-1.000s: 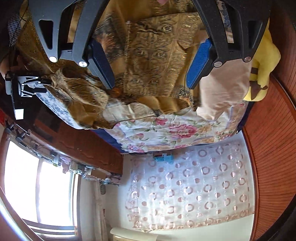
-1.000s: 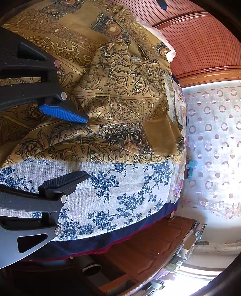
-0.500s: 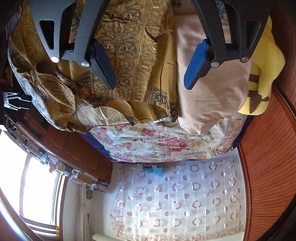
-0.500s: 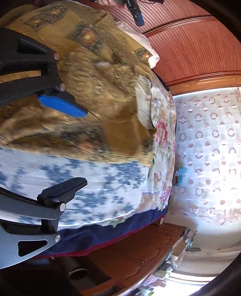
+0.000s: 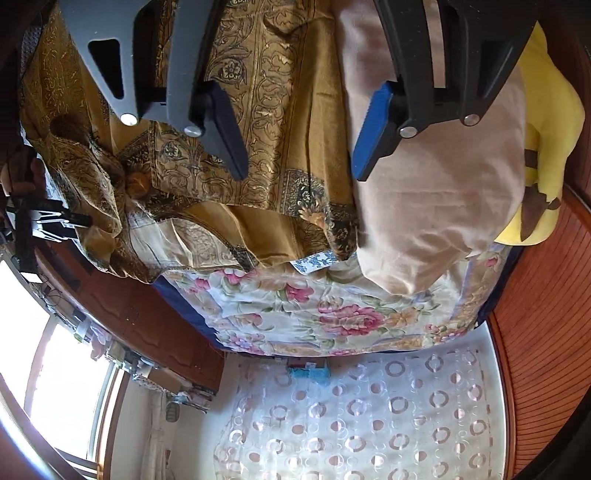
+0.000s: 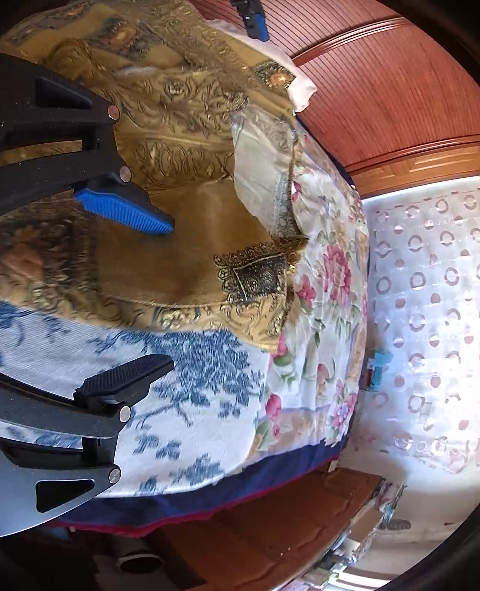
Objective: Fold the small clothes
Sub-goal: 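Grasp the golden shirt edge with the left tool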
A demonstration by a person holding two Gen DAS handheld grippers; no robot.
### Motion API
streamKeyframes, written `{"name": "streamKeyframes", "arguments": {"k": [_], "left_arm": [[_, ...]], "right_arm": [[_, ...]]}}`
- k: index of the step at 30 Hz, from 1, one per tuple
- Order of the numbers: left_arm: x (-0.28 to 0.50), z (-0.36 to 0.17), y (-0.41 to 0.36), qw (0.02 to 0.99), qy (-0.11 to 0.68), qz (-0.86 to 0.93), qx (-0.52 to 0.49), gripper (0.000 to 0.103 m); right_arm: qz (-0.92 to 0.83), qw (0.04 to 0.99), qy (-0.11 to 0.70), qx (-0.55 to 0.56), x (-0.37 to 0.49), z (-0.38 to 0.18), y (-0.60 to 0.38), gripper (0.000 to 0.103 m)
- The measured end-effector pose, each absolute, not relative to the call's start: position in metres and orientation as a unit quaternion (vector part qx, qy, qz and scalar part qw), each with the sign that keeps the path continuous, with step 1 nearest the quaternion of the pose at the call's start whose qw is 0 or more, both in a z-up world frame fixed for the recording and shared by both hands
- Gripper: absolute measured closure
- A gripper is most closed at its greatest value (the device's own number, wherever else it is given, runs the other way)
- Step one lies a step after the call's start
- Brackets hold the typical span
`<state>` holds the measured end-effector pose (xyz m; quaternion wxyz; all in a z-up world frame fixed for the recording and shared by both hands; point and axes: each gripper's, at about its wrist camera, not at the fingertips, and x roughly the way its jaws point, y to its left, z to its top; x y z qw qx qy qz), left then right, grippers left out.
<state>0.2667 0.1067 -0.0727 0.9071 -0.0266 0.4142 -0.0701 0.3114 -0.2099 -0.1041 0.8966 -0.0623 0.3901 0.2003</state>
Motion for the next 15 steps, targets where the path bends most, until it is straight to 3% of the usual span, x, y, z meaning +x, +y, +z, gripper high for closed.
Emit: {"name": "streamKeyframes", "arguments": {"k": [5,9,15], "left_arm": [[0.279,-0.072,0.107,0.904,0.42,-0.073,-0.019,0.055],[0.289,-0.075,0.108,0.899,0.432,-0.068,-0.015,0.067],[0.298,-0.084,0.111,0.894,0.445,-0.052,-0.009,0.069]], "right_arm": [[0.19,0.902,0.377,-0.089,0.309,-0.105,-0.202,0.033],[0.189,0.903,0.377,-0.089,0.309,-0.105,-0.2,0.032],[0.186,0.903,0.377,-0.09,0.308,-0.104,-0.198,0.031]]}}
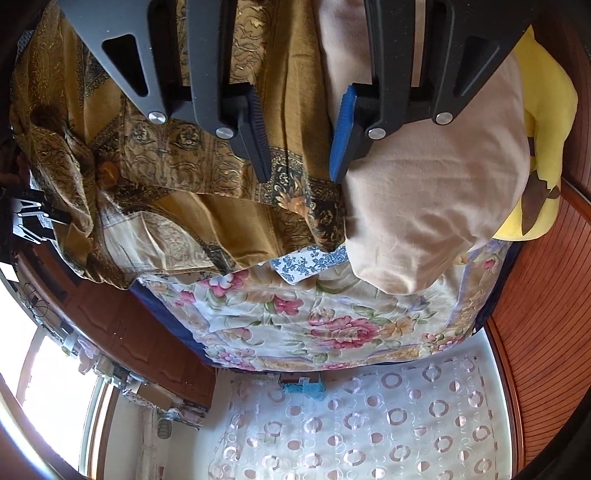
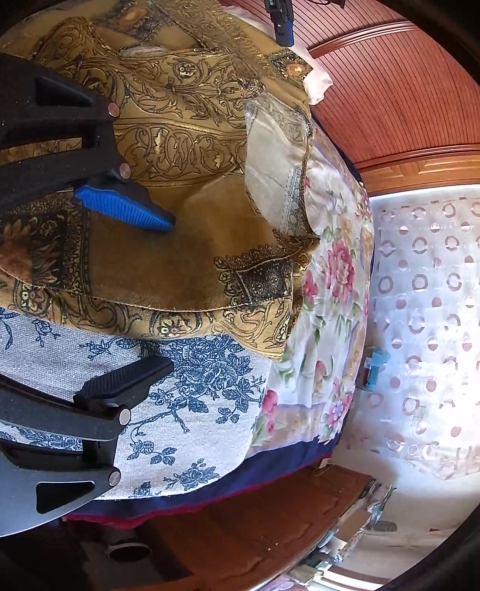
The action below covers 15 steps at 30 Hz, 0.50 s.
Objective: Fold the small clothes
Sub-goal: 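Grasp the golden shirt edge with the left tool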
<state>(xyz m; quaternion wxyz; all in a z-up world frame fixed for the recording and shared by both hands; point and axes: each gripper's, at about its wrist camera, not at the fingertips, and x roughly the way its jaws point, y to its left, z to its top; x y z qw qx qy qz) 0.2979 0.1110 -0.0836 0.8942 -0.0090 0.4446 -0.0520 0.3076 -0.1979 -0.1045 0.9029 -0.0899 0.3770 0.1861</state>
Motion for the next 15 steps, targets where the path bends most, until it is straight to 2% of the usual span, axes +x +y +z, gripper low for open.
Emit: {"name": "streamKeyframes", "arguments": {"k": [6,10,15], "left_arm": [[0.303,-0.092,0.111,0.89,0.454,-0.052,-0.009,0.069],[0.305,-0.095,0.11,0.888,0.457,-0.047,0.003,0.084],[0.308,-0.099,0.116,0.885,0.464,-0.043,-0.005,0.084]], "right_arm": [[0.186,0.903,0.377,-0.09,0.308,-0.104,-0.199,0.031],[0.186,0.903,0.377,-0.09,0.308,-0.104,-0.199,0.031],[0.186,0.903,0.378,-0.09,0.308,-0.104,-0.2,0.03]]}}
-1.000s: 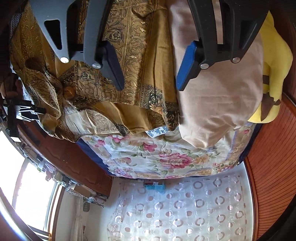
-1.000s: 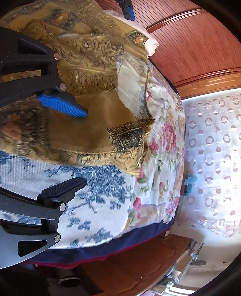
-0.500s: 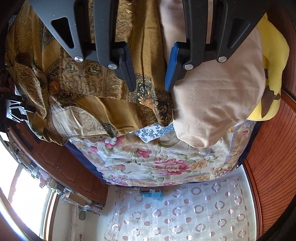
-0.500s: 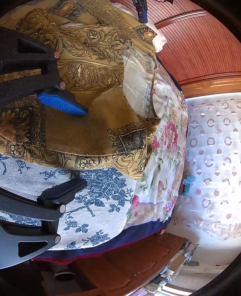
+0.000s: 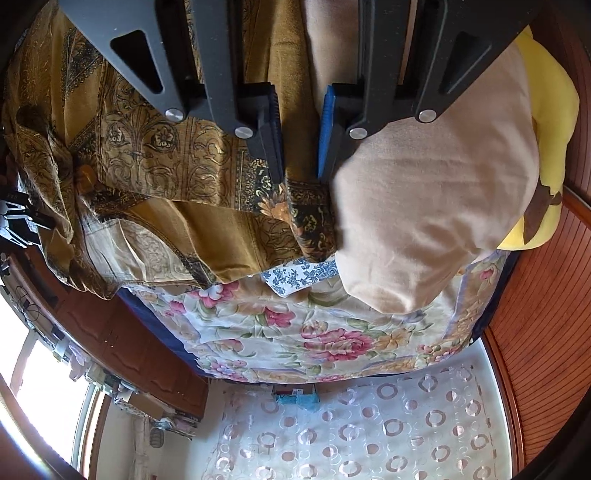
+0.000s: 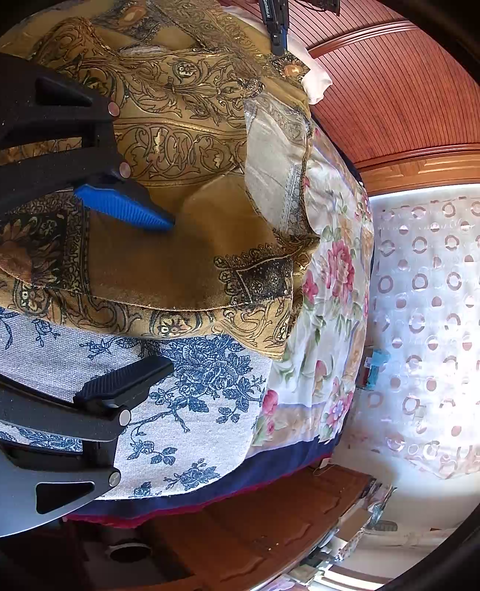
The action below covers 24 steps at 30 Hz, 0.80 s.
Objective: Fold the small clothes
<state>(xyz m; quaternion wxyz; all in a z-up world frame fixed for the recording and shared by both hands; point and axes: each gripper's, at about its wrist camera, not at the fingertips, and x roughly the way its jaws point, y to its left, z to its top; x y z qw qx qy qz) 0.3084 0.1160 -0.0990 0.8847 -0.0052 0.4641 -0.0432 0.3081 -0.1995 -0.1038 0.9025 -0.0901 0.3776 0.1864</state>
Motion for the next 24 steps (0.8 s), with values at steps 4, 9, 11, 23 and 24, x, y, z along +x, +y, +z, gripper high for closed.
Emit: {"name": "streamKeyframes", "arguments": {"k": [4,9,11,23,24], "left_arm": [[0.312,-0.103,0.113,0.881,0.471,-0.041,0.005,0.084],[0.306,-0.093,0.107,0.893,0.447,-0.048,0.011,0.098],[0.298,-0.083,0.104,0.901,0.43,-0.056,0.011,0.098],[0.273,-0.057,0.079,0.919,0.383,-0.095,0.012,0.098],[0.273,-0.059,0.077,0.918,0.385,-0.095,0.012,0.098]], "right_arm": [[0.186,0.903,0.378,-0.09,0.308,-0.104,-0.199,0.03],[0.186,0.902,0.378,-0.09,0.308,-0.104,-0.2,0.03],[0.186,0.902,0.378,-0.09,0.309,-0.104,-0.2,0.029],[0.195,0.899,0.388,-0.06,0.323,-0.1,-0.209,0.029],[0.19,0.899,0.391,-0.057,0.329,-0.1,-0.21,0.029]]}}
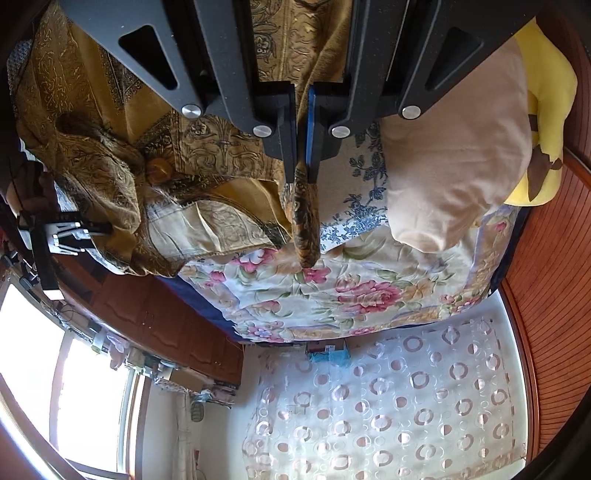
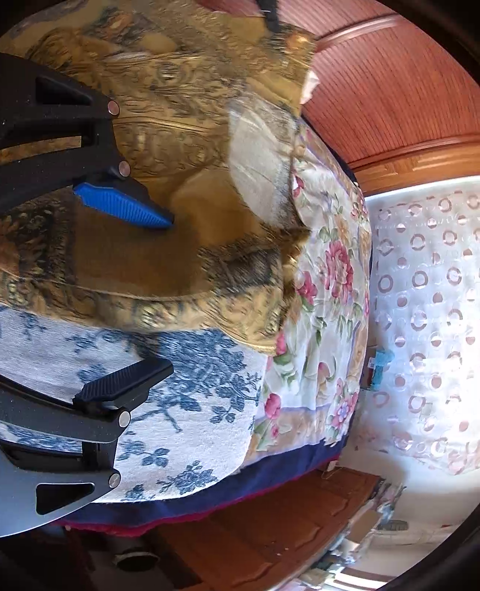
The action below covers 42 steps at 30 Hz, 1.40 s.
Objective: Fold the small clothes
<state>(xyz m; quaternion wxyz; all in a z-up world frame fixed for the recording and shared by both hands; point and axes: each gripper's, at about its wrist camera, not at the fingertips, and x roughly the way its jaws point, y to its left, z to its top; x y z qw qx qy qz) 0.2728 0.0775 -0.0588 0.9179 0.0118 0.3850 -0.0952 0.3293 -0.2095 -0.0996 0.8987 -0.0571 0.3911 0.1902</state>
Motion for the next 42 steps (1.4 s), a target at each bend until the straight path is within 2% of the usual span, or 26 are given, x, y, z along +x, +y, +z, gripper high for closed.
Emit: {"name": "streamKeyframes", "arguments": {"k": [3,4,5,6,8,9,20,26,34,42], "left_arm": [[0.275,-0.064,0.078,0.917,0.387,-0.095,0.007,0.098],[0.275,-0.064,0.08,0.917,0.387,-0.094,0.003,0.098],[0.274,-0.064,0.081,0.918,0.386,-0.093,0.0,0.098],[0.272,-0.063,0.082,0.919,0.384,-0.093,-0.002,0.099],[0.264,-0.058,0.082,0.922,0.375,-0.096,-0.005,0.099],[0.259,-0.055,0.082,0.924,0.369,-0.097,-0.006,0.099],[0.18,-0.014,0.086,0.947,0.306,-0.098,-0.014,0.099],[0.133,-0.017,0.103,0.95,0.3,-0.085,-0.013,0.099],[0.04,-0.042,0.125,0.954,0.287,-0.071,-0.052,0.099],[-0.014,-0.079,0.129,0.943,0.312,-0.07,-0.096,0.099]], "right_arm": [[0.193,0.896,0.398,-0.049,0.342,-0.098,-0.209,0.03],[0.195,0.895,0.398,-0.049,0.343,-0.097,-0.207,0.037],[0.199,0.894,0.398,-0.05,0.344,-0.097,-0.205,0.051],[0.206,0.893,0.397,-0.05,0.344,-0.096,-0.204,0.059],[0.211,0.893,0.392,-0.061,0.342,-0.093,-0.2,0.091],[0.212,0.896,0.385,-0.066,0.338,-0.09,-0.198,0.094],[0.242,0.931,0.272,-0.02,0.242,-0.036,-0.221,0.099],[0.259,0.933,0.249,-0.015,0.168,-0.035,-0.235,0.099],[0.26,0.926,0.272,0.005,0.064,-0.067,-0.271,0.099],[0.259,0.908,0.329,0.017,-0.015,-0.104,-0.3,0.099]]}}
